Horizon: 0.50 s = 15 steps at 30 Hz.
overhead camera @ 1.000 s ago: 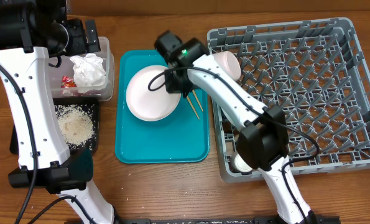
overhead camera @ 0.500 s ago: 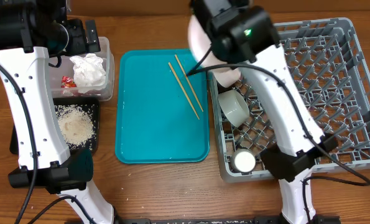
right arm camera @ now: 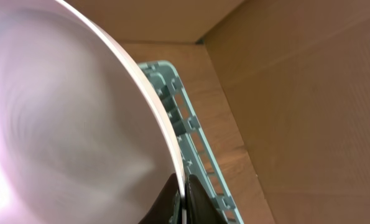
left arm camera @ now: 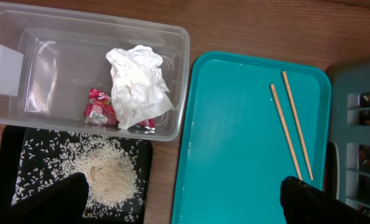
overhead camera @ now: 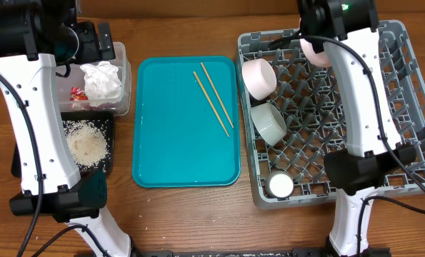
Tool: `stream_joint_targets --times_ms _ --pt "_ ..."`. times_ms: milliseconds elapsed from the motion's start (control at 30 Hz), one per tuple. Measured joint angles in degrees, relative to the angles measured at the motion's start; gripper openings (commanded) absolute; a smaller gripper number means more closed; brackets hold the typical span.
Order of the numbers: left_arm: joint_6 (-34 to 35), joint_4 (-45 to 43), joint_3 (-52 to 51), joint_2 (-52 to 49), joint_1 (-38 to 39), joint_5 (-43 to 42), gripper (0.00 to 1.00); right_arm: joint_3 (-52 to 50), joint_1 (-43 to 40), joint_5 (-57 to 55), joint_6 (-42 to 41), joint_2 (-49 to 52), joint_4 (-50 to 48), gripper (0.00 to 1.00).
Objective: Sort waste into correct bins and load items into the dishwasher
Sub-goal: 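Carry the white plate right and stand it upright in the rack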
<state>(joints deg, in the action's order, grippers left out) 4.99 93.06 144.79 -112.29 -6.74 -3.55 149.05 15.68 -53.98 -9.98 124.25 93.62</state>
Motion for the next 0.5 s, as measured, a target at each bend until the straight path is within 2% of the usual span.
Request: stream_joint_targets --times_ms 267,500 --pt "0.0 0.0 0.0 0.0 0.0 0.0 1.0 -17.4 0.5 0.7 0.7 0.1 -10.1 0.04" --pt "0.0 0.0 0.0 0.0 0.0 0.0 1.0 -19.4 1.2 3.2 0.6 0.1 -12.3 0.04"
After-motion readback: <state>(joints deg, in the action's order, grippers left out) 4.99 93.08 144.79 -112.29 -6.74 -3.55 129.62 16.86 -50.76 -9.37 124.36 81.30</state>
